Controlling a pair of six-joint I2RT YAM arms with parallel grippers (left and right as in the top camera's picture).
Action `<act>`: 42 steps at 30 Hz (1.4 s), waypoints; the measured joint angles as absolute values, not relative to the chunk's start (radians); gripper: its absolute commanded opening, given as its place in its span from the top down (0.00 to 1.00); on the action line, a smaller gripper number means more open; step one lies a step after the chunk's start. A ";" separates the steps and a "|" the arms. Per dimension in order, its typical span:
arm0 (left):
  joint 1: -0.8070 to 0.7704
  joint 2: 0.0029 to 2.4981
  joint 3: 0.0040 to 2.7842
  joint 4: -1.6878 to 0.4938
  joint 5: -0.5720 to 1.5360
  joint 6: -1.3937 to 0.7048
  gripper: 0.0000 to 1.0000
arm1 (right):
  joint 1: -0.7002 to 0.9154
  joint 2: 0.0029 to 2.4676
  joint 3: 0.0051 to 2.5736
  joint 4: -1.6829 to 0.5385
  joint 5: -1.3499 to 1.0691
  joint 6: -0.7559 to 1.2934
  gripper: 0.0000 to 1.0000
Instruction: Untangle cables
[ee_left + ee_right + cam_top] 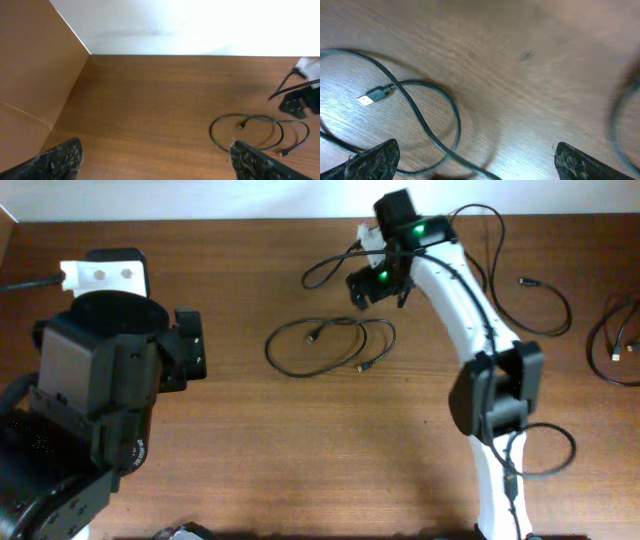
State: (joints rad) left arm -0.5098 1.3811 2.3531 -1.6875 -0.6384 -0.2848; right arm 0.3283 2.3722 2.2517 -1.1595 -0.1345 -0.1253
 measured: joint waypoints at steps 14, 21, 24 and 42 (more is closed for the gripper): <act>-0.510 1.381 2.353 -1.687 -0.608 -0.285 0.05 | 0.456 2.413 2.260 -1.340 -0.136 -0.116 0.01; -0.510 1.374 2.353 -1.687 -0.601 -0.285 0.05 | 0.456 2.426 2.210 -1.299 -0.133 -0.117 0.02; -0.510 1.356 2.353 -1.687 -0.598 -0.285 0.05 | 0.456 2.430 2.147 -1.254 -0.133 -0.117 0.01; -0.510 1.345 2.353 -1.687 -0.575 -0.284 0.05 | 0.465 2.435 2.241 -1.076 0.155 -0.531 0.02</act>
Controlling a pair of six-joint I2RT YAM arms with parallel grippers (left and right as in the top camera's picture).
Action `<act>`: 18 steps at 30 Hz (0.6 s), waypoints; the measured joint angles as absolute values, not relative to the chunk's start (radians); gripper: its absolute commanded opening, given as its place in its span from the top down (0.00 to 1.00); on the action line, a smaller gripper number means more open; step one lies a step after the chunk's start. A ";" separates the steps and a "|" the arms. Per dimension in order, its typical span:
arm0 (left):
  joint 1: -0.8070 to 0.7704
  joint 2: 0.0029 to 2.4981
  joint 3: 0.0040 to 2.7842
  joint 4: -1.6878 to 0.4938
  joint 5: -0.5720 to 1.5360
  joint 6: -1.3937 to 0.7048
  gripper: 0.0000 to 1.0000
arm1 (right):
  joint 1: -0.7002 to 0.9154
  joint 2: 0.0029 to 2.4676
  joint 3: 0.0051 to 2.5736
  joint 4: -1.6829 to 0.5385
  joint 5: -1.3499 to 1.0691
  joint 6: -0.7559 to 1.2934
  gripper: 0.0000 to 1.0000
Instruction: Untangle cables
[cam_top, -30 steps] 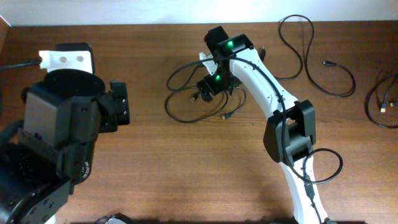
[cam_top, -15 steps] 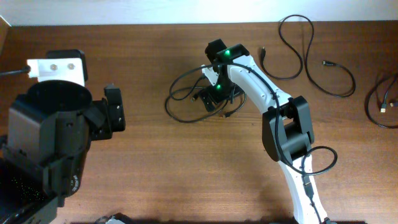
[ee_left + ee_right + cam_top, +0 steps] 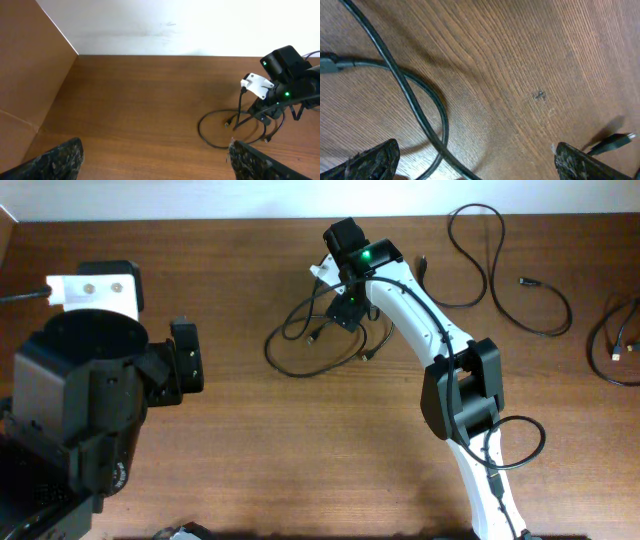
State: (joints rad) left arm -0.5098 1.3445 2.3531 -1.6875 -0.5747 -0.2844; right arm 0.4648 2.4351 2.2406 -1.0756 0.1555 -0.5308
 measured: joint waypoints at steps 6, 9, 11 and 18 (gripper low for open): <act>-0.510 1.345 2.353 -1.687 -0.571 -0.284 0.05 | 0.476 2.435 2.231 -1.064 0.097 -0.587 0.02; -0.510 1.345 2.353 -1.687 -0.571 -0.284 0.06 | 0.476 2.435 2.209 -1.055 0.076 -0.588 0.02; -0.510 1.345 2.353 -1.687 -0.571 -0.284 0.06 | 0.476 2.435 2.172 -1.028 0.070 -0.588 0.02; -0.510 1.345 2.353 -1.687 -0.572 -0.284 0.06 | 0.476 2.417 2.012 -0.903 0.054 -0.587 0.11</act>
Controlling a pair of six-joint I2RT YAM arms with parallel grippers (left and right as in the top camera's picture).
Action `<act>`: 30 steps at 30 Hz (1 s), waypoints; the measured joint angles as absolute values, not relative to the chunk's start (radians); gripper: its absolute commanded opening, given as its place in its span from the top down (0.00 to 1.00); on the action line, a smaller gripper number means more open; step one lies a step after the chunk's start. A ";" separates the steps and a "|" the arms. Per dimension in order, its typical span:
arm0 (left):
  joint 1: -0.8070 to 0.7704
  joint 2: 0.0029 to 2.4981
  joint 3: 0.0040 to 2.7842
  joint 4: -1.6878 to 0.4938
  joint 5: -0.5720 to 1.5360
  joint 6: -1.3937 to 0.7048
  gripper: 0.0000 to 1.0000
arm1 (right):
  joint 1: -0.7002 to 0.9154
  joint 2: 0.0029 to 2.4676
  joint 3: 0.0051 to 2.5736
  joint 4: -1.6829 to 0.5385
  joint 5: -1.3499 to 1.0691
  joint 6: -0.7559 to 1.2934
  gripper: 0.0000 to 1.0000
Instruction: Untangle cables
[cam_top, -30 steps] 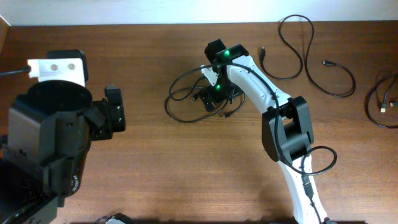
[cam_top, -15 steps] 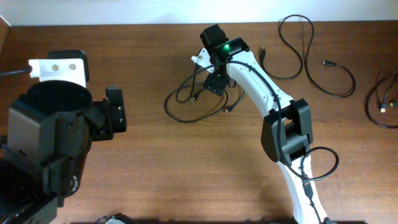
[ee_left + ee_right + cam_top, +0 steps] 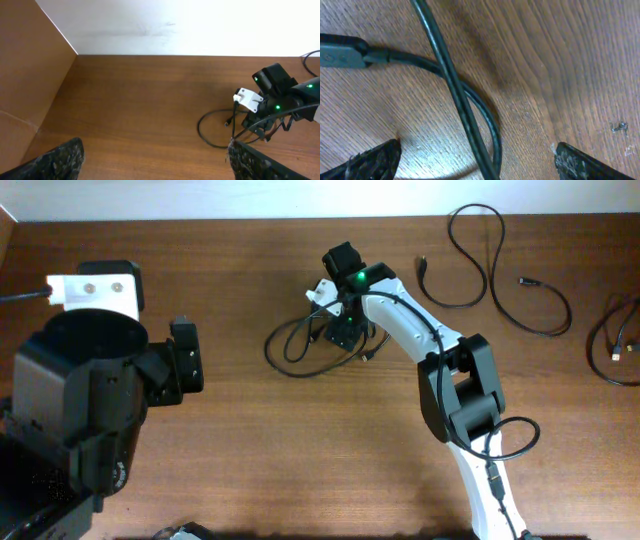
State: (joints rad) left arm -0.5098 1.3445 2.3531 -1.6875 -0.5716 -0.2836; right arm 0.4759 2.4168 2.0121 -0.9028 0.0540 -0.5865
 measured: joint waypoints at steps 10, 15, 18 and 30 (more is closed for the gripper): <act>-0.510 1.345 2.353 -1.687 -0.572 -0.284 0.08 | 0.493 2.391 1.939 -0.884 -0.031 -0.585 0.96; -0.510 1.345 2.353 -1.687 -0.572 -0.283 0.08 | 0.485 2.389 1.931 -0.870 -0.080 -0.579 0.96; -0.510 1.345 2.353 -1.687 -0.572 -0.283 0.08 | 0.484 2.389 1.929 -0.852 -0.108 -0.575 0.96; -0.510 1.345 2.353 -1.687 -0.549 -0.283 0.10 | 0.273 2.252 2.072 -0.937 -0.136 -0.435 0.96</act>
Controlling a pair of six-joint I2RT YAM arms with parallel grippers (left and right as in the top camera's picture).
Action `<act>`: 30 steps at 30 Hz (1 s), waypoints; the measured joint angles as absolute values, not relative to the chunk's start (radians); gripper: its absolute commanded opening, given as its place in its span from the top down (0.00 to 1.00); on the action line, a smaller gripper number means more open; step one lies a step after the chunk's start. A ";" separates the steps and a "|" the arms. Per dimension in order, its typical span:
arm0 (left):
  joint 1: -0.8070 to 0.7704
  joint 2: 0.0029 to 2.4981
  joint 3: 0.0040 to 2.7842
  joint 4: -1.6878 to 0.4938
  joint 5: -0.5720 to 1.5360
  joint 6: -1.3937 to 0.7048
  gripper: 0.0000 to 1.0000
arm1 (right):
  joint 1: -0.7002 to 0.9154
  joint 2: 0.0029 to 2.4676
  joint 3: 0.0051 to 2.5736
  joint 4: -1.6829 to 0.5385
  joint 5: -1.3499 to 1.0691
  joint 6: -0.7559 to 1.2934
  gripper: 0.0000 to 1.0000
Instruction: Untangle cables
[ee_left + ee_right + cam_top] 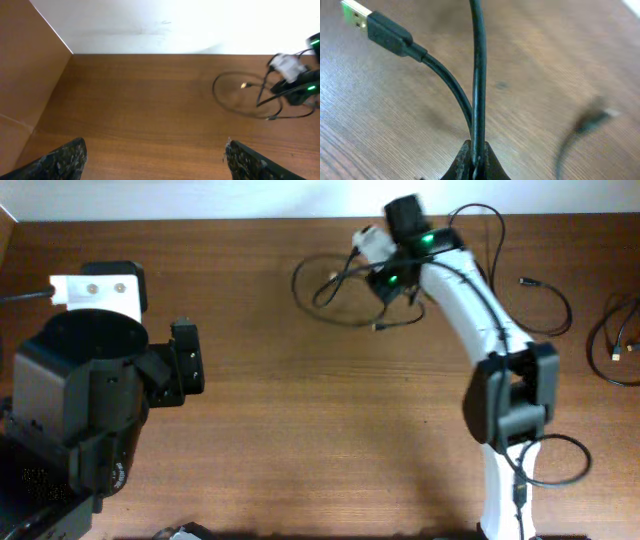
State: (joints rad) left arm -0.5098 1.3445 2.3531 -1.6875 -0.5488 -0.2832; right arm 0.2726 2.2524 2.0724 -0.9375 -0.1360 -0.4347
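A thin black looped cable (335, 288) hangs lifted over the back middle of the table, its loop trailing left. My right gripper (476, 159) is shut on two strands of it; one strand runs straight up, the other ends in a USB plug (370, 20). From overhead the right gripper (385, 280) sits at the loop's right end. The same loop (240, 95) shows in the left wrist view at the upper right. My left gripper (155, 160) stands open at the near left, high above bare wood, nothing between its fingers.
More black cables lie at the back right (500, 260) and at the right edge (620, 345). A brown cardboard wall (25, 80) stands on the left. The white wall borders the table's far edge (200, 220).
My right gripper was open, low over the crossing strands mid-table. Now it is shut on them and has carried the loop up, back and to the right. The left arm barely shifted.
The right gripper was open near the back, beside a loop lying flat on the table. It then stood over that loop, then lower right at the crossing strands, still open. Now it grips the strands and holds the cable farther back. The left gripper stayed open throughout.
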 measured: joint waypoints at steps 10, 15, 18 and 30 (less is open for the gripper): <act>-0.510 1.345 2.353 -1.687 -0.549 -0.283 0.10 | -0.101 2.148 2.083 -1.129 -0.114 -0.230 0.96; -0.510 1.345 2.353 -1.687 -0.549 -0.283 0.11 | -0.286 1.897 2.089 -1.177 -0.083 -0.207 0.96; -0.510 1.345 2.353 -1.687 -0.548 -0.281 0.13 | -0.382 1.871 2.091 -1.227 -0.069 -0.221 0.96; -0.510 1.345 2.353 -1.687 -0.545 -0.281 0.16 | -0.365 1.692 2.048 -0.762 -0.093 -0.300 0.96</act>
State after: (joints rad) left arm -0.5098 1.3445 2.3531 -1.6875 -0.5449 -0.2813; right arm -0.3653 1.6924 2.0476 -0.7616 -0.0933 -0.3004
